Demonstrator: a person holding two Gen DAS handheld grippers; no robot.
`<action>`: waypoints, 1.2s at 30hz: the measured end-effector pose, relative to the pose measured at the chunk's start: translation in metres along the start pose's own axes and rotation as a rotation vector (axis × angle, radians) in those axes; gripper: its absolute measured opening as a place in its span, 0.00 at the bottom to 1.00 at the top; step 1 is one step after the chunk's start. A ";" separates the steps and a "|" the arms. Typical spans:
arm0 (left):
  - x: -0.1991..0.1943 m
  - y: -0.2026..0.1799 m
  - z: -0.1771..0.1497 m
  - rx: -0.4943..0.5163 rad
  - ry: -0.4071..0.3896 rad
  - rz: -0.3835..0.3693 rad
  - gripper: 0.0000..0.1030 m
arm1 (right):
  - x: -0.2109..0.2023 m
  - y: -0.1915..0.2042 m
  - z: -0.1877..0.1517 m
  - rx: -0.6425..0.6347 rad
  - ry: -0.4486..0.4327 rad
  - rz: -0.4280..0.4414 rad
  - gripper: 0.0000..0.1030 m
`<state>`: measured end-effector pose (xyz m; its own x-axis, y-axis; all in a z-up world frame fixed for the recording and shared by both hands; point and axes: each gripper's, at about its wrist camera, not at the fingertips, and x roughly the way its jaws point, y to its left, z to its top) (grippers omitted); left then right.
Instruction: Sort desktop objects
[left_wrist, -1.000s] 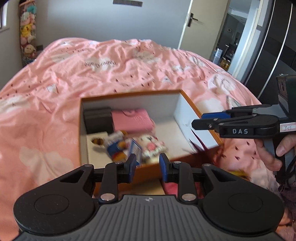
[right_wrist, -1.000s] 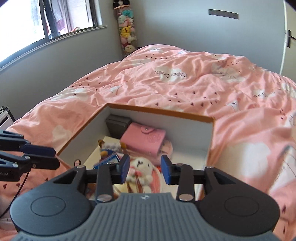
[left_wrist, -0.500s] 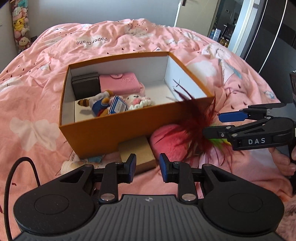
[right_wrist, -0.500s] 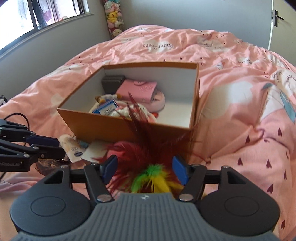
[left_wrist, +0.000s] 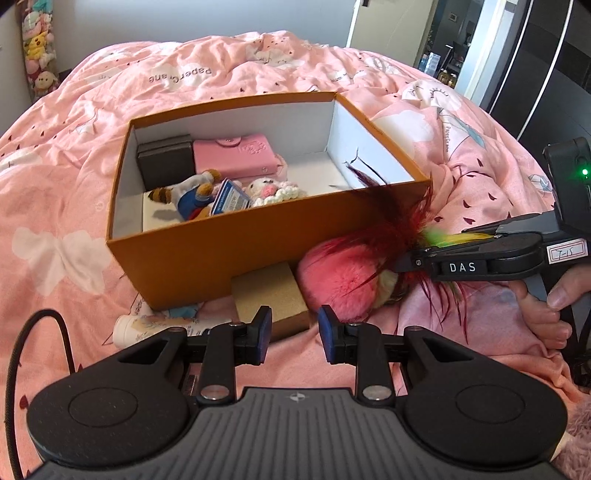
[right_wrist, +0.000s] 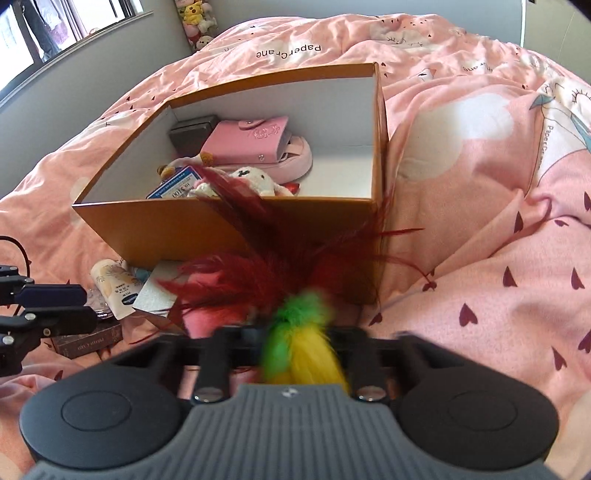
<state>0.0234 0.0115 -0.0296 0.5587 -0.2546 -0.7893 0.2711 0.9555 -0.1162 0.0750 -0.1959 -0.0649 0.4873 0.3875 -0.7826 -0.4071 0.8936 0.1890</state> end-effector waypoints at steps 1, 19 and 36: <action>0.001 -0.001 0.001 0.009 -0.004 0.000 0.35 | -0.004 0.000 0.000 0.000 -0.010 -0.003 0.12; 0.079 -0.042 0.028 0.265 0.031 -0.084 0.60 | -0.055 -0.024 0.025 0.018 -0.137 -0.131 0.10; 0.133 -0.038 0.027 0.162 0.143 -0.135 0.62 | -0.033 -0.036 0.022 0.050 -0.082 -0.096 0.11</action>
<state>0.1089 -0.0633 -0.1138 0.3957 -0.3435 -0.8517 0.4644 0.8749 -0.1371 0.0906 -0.2358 -0.0332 0.5846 0.3150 -0.7476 -0.3177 0.9368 0.1463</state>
